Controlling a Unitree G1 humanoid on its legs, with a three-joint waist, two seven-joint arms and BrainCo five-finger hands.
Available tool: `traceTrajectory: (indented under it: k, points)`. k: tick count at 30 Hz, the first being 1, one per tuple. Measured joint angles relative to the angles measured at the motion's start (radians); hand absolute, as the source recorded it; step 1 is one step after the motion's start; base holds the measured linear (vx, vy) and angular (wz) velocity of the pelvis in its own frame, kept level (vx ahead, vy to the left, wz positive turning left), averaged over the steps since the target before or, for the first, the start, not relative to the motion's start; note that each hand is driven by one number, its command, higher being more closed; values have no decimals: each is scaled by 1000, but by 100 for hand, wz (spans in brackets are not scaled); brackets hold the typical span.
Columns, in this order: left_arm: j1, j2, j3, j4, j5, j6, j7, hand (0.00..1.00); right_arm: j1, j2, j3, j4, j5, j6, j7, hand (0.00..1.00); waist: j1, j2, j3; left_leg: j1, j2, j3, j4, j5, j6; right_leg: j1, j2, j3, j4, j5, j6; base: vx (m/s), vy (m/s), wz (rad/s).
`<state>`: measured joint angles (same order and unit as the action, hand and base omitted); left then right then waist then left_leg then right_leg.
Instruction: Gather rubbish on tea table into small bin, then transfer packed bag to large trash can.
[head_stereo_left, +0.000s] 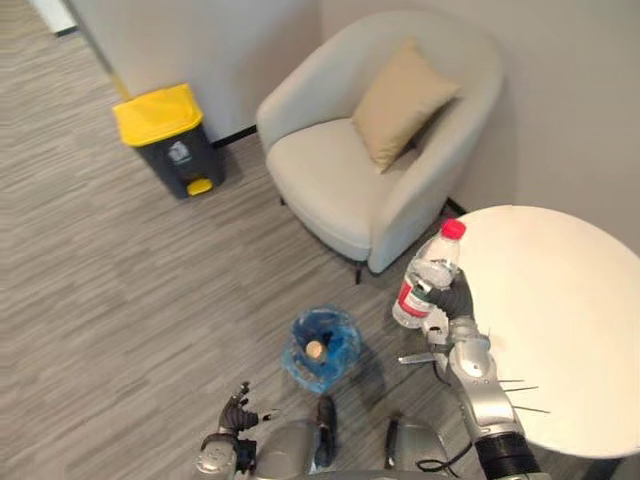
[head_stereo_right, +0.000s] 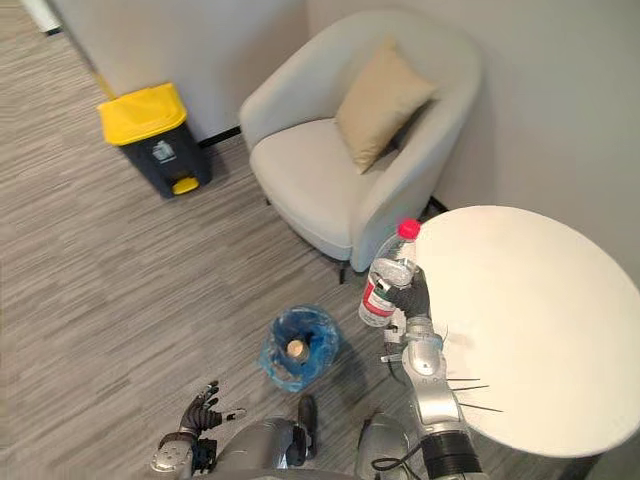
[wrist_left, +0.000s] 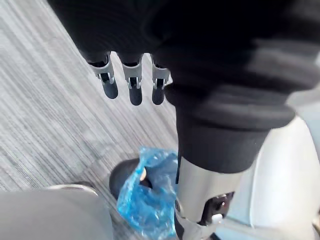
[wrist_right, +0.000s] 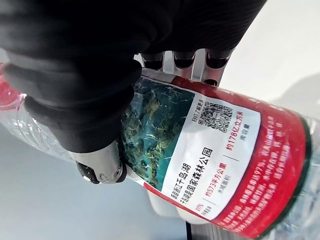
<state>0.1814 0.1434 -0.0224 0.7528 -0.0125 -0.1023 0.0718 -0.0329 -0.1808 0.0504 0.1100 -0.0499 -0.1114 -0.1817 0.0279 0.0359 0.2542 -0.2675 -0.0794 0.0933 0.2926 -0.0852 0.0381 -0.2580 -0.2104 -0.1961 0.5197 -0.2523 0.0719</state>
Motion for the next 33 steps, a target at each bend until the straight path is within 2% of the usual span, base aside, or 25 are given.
traceTrajectory:
  k: [1, 3, 7, 9, 13, 14, 15, 16, 17, 18, 19, 20, 21, 22, 23, 24, 25, 28, 33]
  points:
    - [5, -3, 16, 14, -9, 7, 0, 0, 0, -5, 17, 0, 0, 0, 19, 100, 17, 3, 1, -26, 19, 0, 20, 10, -15, -10, 7, -24, 1, 4, -10, 56, -183, 37]
    - [17, -6, 27, 16, -25, 9, 1, 0, -2, -4, 42, -1, 0, 0, 37, 100, 39, -3, 11, -54, 36, -7, 31, 17, -17, -24, 20, -46, 2, 4, -29, 80, -177, 24]
    - [-21, -6, 27, 10, -27, 5, 4, 0, -60, -39, 74, -1, -3, 0, 51, 100, 39, 5, 67, -103, 35, -31, 45, 51, -21, -52, 10, -102, 36, -5, -46, 59, -124, 41]
    - [-67, -3, 27, -6, -59, 3, 22, 0, -131, -98, 117, 6, -27, -1, 49, 100, 38, 12, 127, -159, 36, 8, 91, 72, -45, -80, -18, -144, 84, -27, -60, -63, -48, 56]
    - [-111, -13, 25, -14, -116, -19, 46, 0, -336, -167, 232, 138, -81, -2, 44, 100, 49, 16, 147, -297, 45, 44, 149, 77, -45, -220, -49, -163, 192, -59, -86, -152, -25, 38]
    - [-137, -16, 25, -4, -131, -20, 50, 0, -403, -175, 254, 187, -99, -2, 40, 100, 58, 23, 155, -350, 54, 53, 171, 63, -37, -272, -56, -168, 217, -62, -91, -150, -51, 14]
    - [-161, -20, 25, 5, -135, -20, 61, 0, -442, -183, 268, 212, -119, -2, 30, 100, 71, 35, 170, -399, 80, 70, 243, 35, -7, -302, -57, -177, 238, -66, -99, -213, -28, 16]
    - [-192, -20, 27, 23, -142, -21, 68, 0, -484, -193, 281, 246, -128, -1, 24, 100, 78, 47, 183, -472, 119, 74, 391, -22, 16, -353, -72, -191, 291, -75, -112, -172, 9, 14]
    - [-209, -20, 28, 35, -151, -23, 74, 0, -498, -194, 283, 260, -137, -1, 17, 100, 80, 48, 185, -503, 133, 70, 451, -45, 16, -387, -84, -191, 324, -83, -113, -198, 56, 33]
    - [-249, -22, 36, 53, -172, -31, 90, 0, -531, -201, 282, 286, -158, 0, -5, 100, 84, 56, 190, -575, 151, 60, 503, -118, -6, -477, -113, -188, 404, -103, -105, -181, 75, 40]
    - [-282, -26, 52, 54, -177, -37, 96, 0, -555, -211, 273, 299, -160, 4, -21, 100, 90, 58, 205, -631, 143, 57, 540, -116, 9, -529, -129, -181, 448, -113, -91, -194, 85, 38]
    - [-305, -34, 71, 53, -185, -40, 107, 0, -569, -214, 265, 300, -165, 11, -34, 100, 95, 58, 214, -669, 139, 56, 563, -121, 4, -564, -140, -178, 472, -115, -89, -267, 125, 32]
    - [-353, -59, 126, 35, -215, -41, 131, 0, -611, -216, 253, 298, -188, 19, -74, 100, 105, 58, 239, -759, 132, 52, 601, -129, 10, -647, -155, -173, 515, -118, -86, -184, 93, 28]
    - [-367, -69, 145, 27, -222, -41, 136, 0, -627, -210, 247, 295, -198, 24, -89, 100, 103, 58, 246, -793, 134, 59, 611, -135, 18, -679, -160, -172, 528, -119, -84, -221, 79, 36]
    - [-385, -82, 164, 9, -233, -40, 148, 0, -650, -195, 234, 287, -203, 33, -111, 100, 103, 57, 255, -835, 151, 85, 619, -140, 18, -722, -166, -166, 538, -118, -83, -135, 0, 38]
    - [-406, -95, 197, -16, -242, -40, 157, 0, -675, -176, 222, 268, -209, 46, -134, 100, 102, 50, 268, -892, 192, 131, 667, -157, 5, -783, -178, -152, 556, -115, -83, -156, -4, 20]
    - [-401, -93, 214, -45, -257, -41, 170, 0, -683, -171, 220, 234, -219, 49, -153, 100, 119, 50, 270, -938, 220, 133, 730, -153, 45, -841, -179, -136, 624, -124, -75, -94, -31, 13]
    - [-412, -108, 212, -121, -261, -48, 174, 0, -773, -183, 210, 198, -232, 54, -200, 100, 122, 47, 277, -1073, 205, 137, 792, -161, 56, -989, -197, -89, 698, -130, -68, -99, 22, 12]
    - [-418, -111, 210, -159, -292, -61, 177, 0, -863, -220, 190, 198, -227, 76, -267, 100, 129, 44, 284, -1135, 199, 164, 806, -157, 52, -1070, -209, -50, 724, -126, -60, -76, 7, 11]
